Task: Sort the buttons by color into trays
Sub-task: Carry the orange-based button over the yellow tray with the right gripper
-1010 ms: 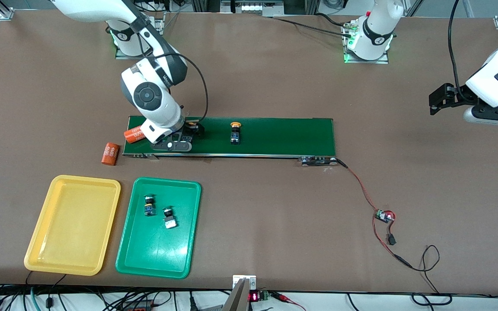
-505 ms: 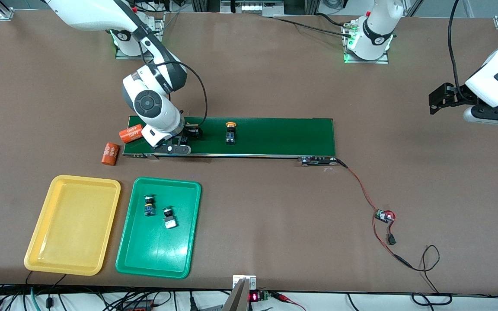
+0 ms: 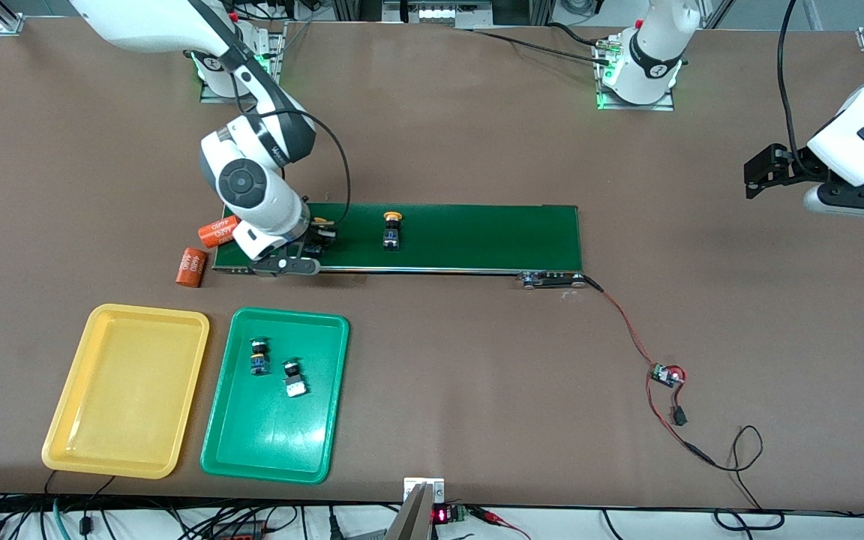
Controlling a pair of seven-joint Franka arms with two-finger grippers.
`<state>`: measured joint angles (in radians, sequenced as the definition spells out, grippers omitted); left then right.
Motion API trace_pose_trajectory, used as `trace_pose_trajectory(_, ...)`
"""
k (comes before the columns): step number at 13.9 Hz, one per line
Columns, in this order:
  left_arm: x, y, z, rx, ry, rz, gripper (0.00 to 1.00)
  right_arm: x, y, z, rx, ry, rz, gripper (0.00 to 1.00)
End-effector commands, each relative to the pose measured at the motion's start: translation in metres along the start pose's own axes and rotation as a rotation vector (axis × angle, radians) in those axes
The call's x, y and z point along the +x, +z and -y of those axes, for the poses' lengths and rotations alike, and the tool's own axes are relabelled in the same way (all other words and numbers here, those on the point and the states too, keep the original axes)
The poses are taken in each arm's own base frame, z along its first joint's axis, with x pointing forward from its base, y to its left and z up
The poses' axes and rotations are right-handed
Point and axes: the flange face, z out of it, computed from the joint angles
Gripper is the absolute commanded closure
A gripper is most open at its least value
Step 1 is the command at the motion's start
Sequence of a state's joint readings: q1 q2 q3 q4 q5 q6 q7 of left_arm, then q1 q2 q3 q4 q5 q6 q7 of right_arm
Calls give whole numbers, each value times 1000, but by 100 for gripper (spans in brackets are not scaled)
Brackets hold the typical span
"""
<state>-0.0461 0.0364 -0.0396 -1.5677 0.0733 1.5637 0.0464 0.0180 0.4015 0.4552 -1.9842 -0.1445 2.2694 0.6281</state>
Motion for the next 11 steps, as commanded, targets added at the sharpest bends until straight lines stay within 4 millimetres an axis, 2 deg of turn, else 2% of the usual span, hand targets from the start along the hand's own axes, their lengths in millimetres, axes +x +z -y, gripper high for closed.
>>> trace_pose_trajectory(1, -2, -2, 2, 26, 11, 7, 0, 38, -70, -31, -12, -32, -48, 85)
trace_pose_trajectory(3, -2, -2, 2, 26, 11, 7, 0, 70, -88, -71, -10, -73, -82, 85)
trace_pose_trajectory(6, -1, -3, 2, 26, 11, 1, 0, 117, -87, -139, 18, -104, -103, 85)
trace_pose_trajectory(8, -1, -3, 3, 26, 10, 2, 0, 139, -78, -164, 31, -148, -105, 85)
trace_pose_trajectory(10, -1, -3, 4, 26, 8, 1, 0, 163, -65, -201, 48, -176, -110, 85)
trace_pose_trajectory(11, 0, -3, 4, 26, 8, 1, 0, 175, -64, -213, 50, -206, -127, 85)
